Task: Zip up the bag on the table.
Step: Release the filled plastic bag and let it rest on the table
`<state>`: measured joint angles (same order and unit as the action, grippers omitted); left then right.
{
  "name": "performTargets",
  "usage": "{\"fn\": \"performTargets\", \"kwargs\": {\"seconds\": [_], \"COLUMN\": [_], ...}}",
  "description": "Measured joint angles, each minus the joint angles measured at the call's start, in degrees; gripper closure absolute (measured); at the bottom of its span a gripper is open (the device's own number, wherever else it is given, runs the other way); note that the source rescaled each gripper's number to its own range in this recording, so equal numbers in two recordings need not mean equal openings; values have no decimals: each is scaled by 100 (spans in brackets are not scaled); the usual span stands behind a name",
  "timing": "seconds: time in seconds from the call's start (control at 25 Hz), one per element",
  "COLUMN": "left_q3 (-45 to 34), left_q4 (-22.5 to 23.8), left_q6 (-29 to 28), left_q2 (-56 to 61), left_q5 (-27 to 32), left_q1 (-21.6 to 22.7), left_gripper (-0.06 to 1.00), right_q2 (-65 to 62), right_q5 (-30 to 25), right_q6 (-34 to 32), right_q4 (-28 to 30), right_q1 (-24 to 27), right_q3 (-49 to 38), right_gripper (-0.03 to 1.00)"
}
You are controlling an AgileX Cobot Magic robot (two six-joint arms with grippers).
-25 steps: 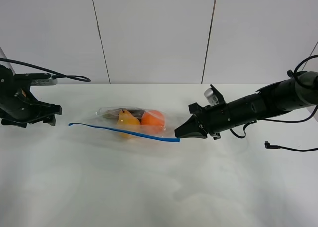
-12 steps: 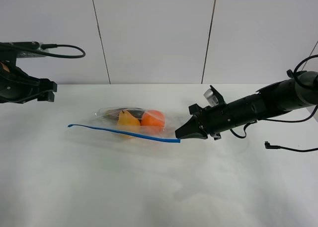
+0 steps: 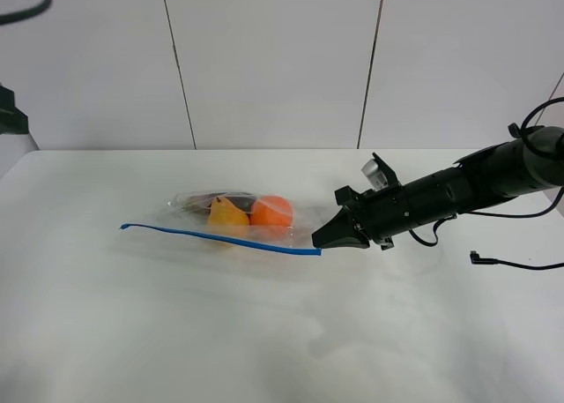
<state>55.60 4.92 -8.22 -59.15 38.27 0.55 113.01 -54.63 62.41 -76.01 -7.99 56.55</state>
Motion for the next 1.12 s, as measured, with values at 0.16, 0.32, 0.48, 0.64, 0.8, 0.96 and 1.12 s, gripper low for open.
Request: {"fn": "performTargets", "kwargs": {"seconds": [0.16, 0.32, 0.48, 0.64, 0.8, 0.96, 1.12], "left_q3": [-190, -451, -700, -1030, -1409, -1678, -1791], "left_q4": [-39, -78, -280, -420, -560, -573, -582], "left_q6": [49, 53, 73, 86, 89, 89, 98], "left_q2": [924, 1742, 2519, 3206, 3833, 4441, 4998], "left_q5": [172, 591, 947, 1164, 1486, 1723, 1970], "left_q1": [0, 0, 0, 0, 0, 0, 0], "left_gripper": [6, 6, 6, 6, 6, 6, 6], "right_q2": [0, 0, 0, 0, 0, 0, 0], "right_q5": [0, 0, 5, 7, 31, 49, 88], "right_q6": [0, 0, 0, 0, 0, 0, 0], "right_q4": [5, 21, 29, 42, 51, 84, 119], "right_q1": [0, 0, 0, 0, 0, 0, 0], "right_q3": [0, 0, 0, 0, 0, 0, 0], "right_gripper": [97, 97, 97, 97, 97, 97, 97]}}
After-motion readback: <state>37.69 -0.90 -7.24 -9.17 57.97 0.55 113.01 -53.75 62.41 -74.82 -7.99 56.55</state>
